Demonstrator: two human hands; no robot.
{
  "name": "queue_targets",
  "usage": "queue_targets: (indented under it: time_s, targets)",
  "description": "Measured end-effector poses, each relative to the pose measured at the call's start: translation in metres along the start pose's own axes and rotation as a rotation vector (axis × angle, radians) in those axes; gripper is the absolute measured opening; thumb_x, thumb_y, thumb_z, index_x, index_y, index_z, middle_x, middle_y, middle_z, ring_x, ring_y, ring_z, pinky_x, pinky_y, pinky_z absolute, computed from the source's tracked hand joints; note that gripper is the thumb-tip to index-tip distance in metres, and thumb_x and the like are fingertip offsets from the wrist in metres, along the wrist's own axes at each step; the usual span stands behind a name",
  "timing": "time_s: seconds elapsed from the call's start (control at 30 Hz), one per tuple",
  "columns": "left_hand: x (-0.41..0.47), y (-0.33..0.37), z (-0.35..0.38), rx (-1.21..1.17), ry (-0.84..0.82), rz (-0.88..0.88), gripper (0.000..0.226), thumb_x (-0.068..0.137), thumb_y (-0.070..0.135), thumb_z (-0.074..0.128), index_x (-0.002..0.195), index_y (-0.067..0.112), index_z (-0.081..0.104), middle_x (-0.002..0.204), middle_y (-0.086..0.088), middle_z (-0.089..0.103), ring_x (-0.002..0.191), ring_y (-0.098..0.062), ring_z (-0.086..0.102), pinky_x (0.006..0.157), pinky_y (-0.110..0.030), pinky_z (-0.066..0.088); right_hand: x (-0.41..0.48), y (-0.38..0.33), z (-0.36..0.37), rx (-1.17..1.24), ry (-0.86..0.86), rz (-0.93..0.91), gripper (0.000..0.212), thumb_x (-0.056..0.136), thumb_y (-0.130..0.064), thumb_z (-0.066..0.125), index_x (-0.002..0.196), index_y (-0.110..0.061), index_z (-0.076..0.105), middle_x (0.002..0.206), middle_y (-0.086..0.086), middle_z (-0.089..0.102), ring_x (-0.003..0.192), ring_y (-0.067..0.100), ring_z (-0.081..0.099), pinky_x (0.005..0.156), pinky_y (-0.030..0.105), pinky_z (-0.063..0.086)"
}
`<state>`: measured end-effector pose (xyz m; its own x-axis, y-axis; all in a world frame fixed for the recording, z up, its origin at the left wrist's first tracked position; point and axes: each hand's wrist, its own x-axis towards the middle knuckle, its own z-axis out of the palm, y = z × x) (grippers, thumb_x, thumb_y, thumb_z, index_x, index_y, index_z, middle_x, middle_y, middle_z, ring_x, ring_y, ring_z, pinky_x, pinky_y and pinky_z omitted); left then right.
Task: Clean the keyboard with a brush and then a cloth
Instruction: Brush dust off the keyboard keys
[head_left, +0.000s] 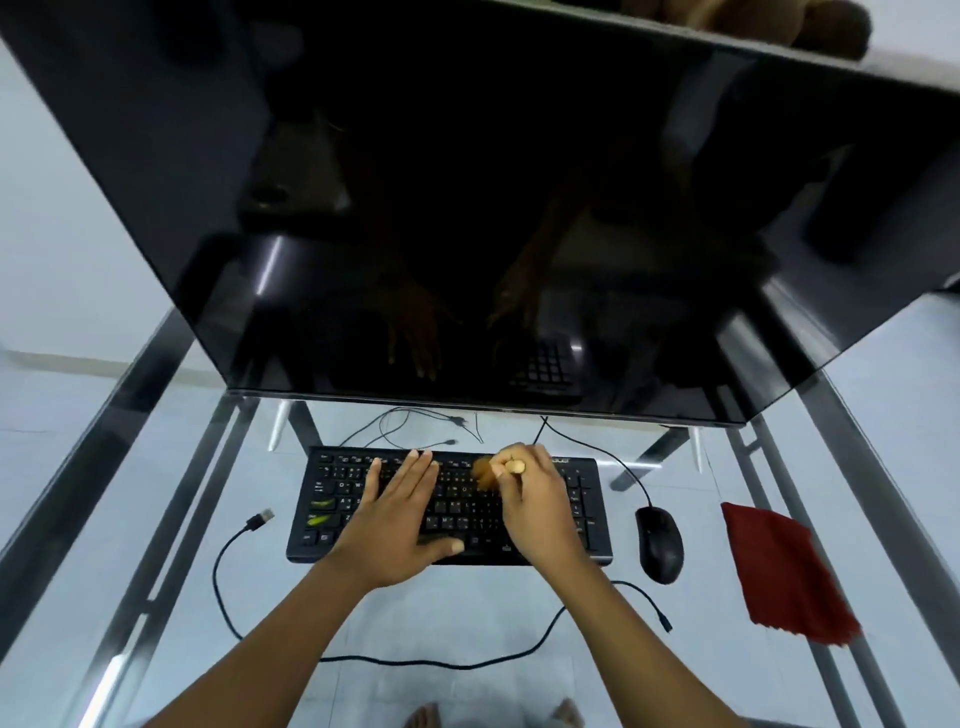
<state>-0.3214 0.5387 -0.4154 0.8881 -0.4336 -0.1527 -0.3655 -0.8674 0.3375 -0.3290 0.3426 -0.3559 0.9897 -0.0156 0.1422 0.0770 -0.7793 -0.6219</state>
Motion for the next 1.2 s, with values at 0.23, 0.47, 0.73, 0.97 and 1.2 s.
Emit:
queue_targets:
  time_s: [0.23,0.47,0.73,0.97,1.2]
  targets:
    - [-0.005,-0.012,-0.012,0.089,-0.069,-0.033,0.122,0.068,0.087,0.041,0.152,0.013,-0.01,0.161,0.0,-0.012,0.144,-0.011,-0.021,0.114,-0.052,-0.019,0.014,-0.018,-0.001,-0.062,-0.125,-0.045,0.016,0.097,-0.016,0.05,0.089,-0.02,0.063,0.096,-0.007,0.06,0.081,0.012,0.061,0.072,0.015,0.047]
    - [-0.008,-0.009,-0.013,0.099,-0.083,-0.05,0.116,0.076,0.077,0.049,0.152,0.013,-0.012,0.16,0.0,-0.015,0.144,-0.012,-0.022,0.113,-0.05,-0.021,-0.005,-0.007,0.0,-0.034,-0.139,-0.017,0.018,0.097,-0.015,0.048,0.088,-0.017,0.063,0.089,-0.003,0.065,0.077,0.005,0.059,0.073,0.018,0.047]
    - [-0.005,-0.005,-0.016,0.06,-0.11,-0.078,0.118,0.075,0.07,0.058,0.152,0.014,-0.011,0.16,0.001,-0.016,0.145,-0.012,-0.021,0.113,-0.049,-0.02,-0.004,-0.002,-0.011,0.121,0.015,0.128,0.019,0.093,-0.009,0.055,0.083,-0.02,0.066,0.09,-0.006,0.061,0.078,0.005,0.059,0.07,0.006,0.04]
    - [-0.016,-0.009,-0.011,0.006,0.059,-0.142,0.122,0.07,0.073,0.061,0.153,0.013,-0.006,0.161,0.001,-0.01,0.143,-0.009,-0.022,0.113,-0.045,-0.021,0.016,-0.013,0.007,0.21,-0.096,0.14,0.018,0.094,-0.013,0.055,0.084,-0.027,0.061,0.091,-0.004,0.069,0.083,0.013,0.065,0.077,0.029,0.053]
    - [-0.039,-0.046,-0.026,-0.091,0.192,-0.351,0.128,0.063,0.075,0.064,0.153,0.012,-0.001,0.161,-0.001,-0.005,0.146,-0.012,-0.015,0.117,-0.049,-0.012,0.027,-0.045,0.021,0.147,-0.285,-0.068,0.014,0.096,-0.021,0.054,0.091,-0.017,0.067,0.099,-0.006,0.064,0.082,0.008,0.059,0.071,0.02,0.045]
